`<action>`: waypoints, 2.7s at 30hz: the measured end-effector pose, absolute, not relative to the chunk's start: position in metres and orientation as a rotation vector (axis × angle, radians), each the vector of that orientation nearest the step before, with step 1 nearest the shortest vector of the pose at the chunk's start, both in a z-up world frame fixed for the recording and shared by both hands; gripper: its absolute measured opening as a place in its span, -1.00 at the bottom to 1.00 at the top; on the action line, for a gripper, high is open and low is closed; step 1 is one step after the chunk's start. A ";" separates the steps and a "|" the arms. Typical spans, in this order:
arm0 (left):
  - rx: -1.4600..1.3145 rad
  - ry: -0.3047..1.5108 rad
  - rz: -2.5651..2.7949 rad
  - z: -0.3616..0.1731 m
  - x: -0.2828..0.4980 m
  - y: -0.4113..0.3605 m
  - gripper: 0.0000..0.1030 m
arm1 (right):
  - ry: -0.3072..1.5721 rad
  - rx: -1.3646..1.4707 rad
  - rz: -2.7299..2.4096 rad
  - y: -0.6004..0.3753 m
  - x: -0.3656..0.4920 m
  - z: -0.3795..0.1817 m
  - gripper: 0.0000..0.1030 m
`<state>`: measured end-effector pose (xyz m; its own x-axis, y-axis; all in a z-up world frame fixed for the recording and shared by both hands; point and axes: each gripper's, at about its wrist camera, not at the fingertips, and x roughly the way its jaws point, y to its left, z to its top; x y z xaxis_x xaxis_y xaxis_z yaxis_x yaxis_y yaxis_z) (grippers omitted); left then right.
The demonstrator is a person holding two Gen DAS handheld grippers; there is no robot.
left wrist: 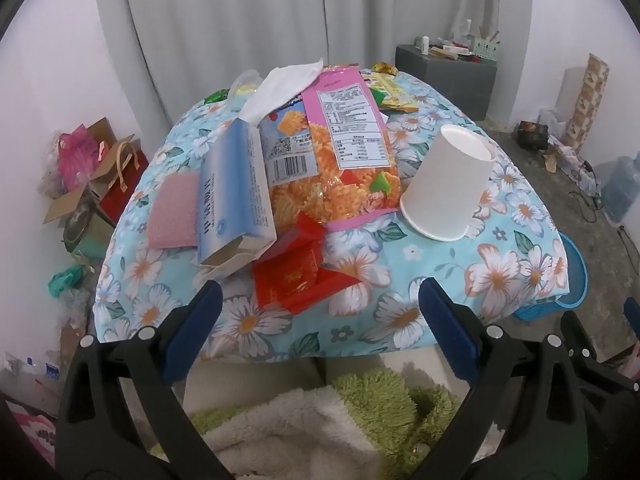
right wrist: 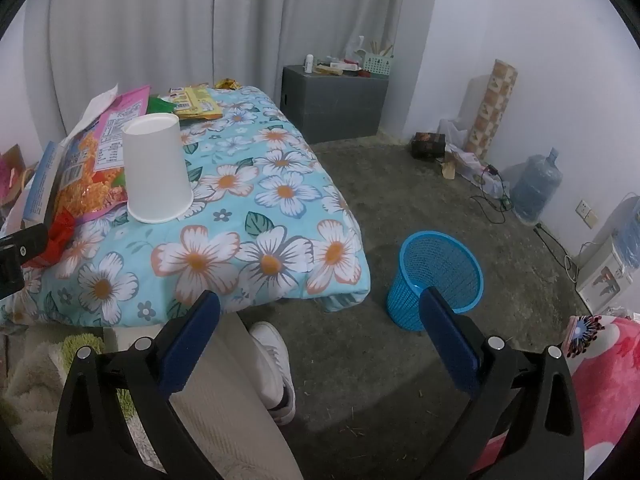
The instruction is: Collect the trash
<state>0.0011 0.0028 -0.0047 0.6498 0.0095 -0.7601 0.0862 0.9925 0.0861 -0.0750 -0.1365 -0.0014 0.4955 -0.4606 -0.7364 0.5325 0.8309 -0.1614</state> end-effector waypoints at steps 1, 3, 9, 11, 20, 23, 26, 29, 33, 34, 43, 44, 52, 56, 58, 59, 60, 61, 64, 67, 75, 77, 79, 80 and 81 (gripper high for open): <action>0.117 0.863 -0.044 -0.005 0.001 0.003 0.83 | 0.863 0.091 -0.603 -0.136 -0.075 -0.001 0.88; 0.116 0.863 -0.043 -0.005 0.001 0.003 0.83 | 0.862 0.091 -0.603 -0.136 -0.075 -0.001 0.88; 0.117 0.864 -0.045 -0.005 0.002 0.004 0.83 | 0.861 0.090 -0.601 -0.136 -0.075 0.000 0.88; 0.117 0.864 -0.046 -0.005 0.002 0.004 0.83 | 0.860 0.090 -0.601 -0.136 -0.075 0.000 0.88; 0.118 0.865 -0.047 -0.005 0.002 0.004 0.83 | 0.862 0.090 -0.601 -0.136 -0.075 0.000 0.88; 0.118 0.865 -0.047 -0.005 0.002 0.005 0.83 | 0.862 0.090 -0.601 -0.136 -0.074 0.000 0.88; 0.118 0.865 -0.047 -0.005 0.002 0.005 0.83 | 0.862 0.090 -0.602 -0.136 -0.074 0.000 0.88; 0.117 0.866 -0.046 -0.005 0.002 0.005 0.83 | 0.862 0.090 -0.601 -0.136 -0.074 -0.001 0.88; 0.117 0.866 -0.047 -0.005 0.002 0.006 0.83 | 0.861 0.090 -0.601 -0.136 -0.074 -0.001 0.88; 0.117 0.866 -0.047 -0.005 0.002 0.005 0.83 | 0.861 0.090 -0.601 -0.136 -0.074 -0.001 0.88; 0.118 0.867 -0.047 -0.005 0.002 0.005 0.83 | 0.862 0.091 -0.600 -0.136 -0.073 -0.001 0.88; 0.118 0.867 -0.047 -0.005 0.002 0.006 0.83 | 0.862 0.090 -0.601 -0.136 -0.073 -0.001 0.88; 0.118 0.868 -0.046 -0.005 0.003 0.005 0.83 | 0.863 0.092 -0.601 -0.136 -0.073 -0.001 0.88; 0.118 0.868 -0.046 -0.005 0.003 0.005 0.83 | 0.864 0.093 -0.600 -0.137 -0.074 -0.001 0.88; 0.118 0.869 -0.046 -0.005 0.003 0.005 0.83 | 0.863 0.093 -0.600 -0.137 -0.074 -0.001 0.88; 0.118 0.869 -0.045 -0.005 0.003 0.005 0.83 | 0.863 0.093 -0.600 -0.137 -0.074 -0.001 0.88; 0.118 0.870 -0.046 -0.006 0.003 0.006 0.83 | 0.863 0.093 -0.600 -0.137 -0.074 -0.001 0.88; 0.119 0.870 -0.046 -0.006 0.003 0.006 0.83 | 0.863 0.093 -0.600 -0.137 -0.074 -0.002 0.88; 0.118 0.870 -0.045 -0.006 0.003 0.006 0.83 | 0.863 0.093 -0.600 -0.137 -0.074 -0.002 0.88; 0.119 0.871 -0.045 -0.006 0.003 0.006 0.83 | 0.864 0.094 -0.600 -0.137 -0.074 -0.002 0.88; 0.118 0.875 -0.043 -0.006 0.004 0.007 0.83 | 0.865 0.095 -0.594 -0.138 -0.073 -0.003 0.88; 0.114 0.878 -0.040 -0.007 0.004 0.010 0.83 | 0.863 0.093 -0.591 -0.141 -0.070 -0.004 0.88; 0.099 0.882 -0.033 -0.009 0.004 0.016 0.83 | 0.860 0.093 -0.589 -0.140 -0.068 -0.005 0.88; 0.090 0.883 -0.030 -0.009 0.004 0.019 0.83 | 0.856 0.091 -0.587 -0.140 -0.066 -0.006 0.88; 0.073 0.882 -0.025 -0.010 0.004 0.025 0.83 | 0.851 0.087 -0.586 -0.140 -0.062 -0.006 0.88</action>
